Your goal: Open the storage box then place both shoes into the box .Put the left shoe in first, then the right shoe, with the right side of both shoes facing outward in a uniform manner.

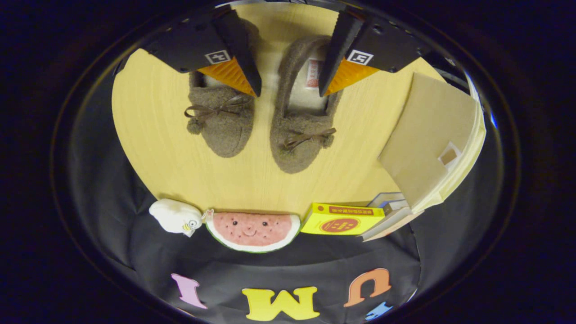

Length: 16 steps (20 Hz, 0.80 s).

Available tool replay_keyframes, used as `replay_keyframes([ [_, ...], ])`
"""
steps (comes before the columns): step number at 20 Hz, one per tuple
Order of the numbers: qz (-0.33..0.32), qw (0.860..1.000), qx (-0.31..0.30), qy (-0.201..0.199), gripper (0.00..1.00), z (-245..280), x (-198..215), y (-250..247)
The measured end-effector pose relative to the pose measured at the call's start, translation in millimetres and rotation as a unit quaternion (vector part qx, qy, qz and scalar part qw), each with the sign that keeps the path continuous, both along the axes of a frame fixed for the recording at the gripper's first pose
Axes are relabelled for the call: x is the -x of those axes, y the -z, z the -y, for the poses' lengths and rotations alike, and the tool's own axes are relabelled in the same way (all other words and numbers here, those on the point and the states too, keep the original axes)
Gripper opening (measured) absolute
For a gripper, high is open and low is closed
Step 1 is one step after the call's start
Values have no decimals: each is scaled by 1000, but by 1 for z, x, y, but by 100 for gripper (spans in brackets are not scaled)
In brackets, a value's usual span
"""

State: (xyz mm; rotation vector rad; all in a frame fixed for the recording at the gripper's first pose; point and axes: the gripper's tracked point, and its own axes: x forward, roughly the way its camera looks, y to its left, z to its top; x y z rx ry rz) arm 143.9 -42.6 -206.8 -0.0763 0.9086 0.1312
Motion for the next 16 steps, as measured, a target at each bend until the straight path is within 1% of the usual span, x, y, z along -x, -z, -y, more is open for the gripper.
replay_keyframes([
  [2,-31,1000,-1,1,62,0,-4,9],
  [4,-64,998,-6,0,59,1,-4,9],
  [8,-115,993,-15,0,57,3,-14,10],
  [10,-149,989,-18,-6,39,1,-11,15],
  [11,-154,988,-19,-8,30,0,-13,24],
  [12,-158,987,-28,-14,28,-4,-14,22],
  [13,-157,987,-31,-15,31,-3,-14,22],
  [14,-159,987,-32,-14,4,-1,-12,22],
  [15,-158,987,-39,-16,4,-3,-13,20],
  [16,-161,985,-53,-13,0,-4,-12,21],
])
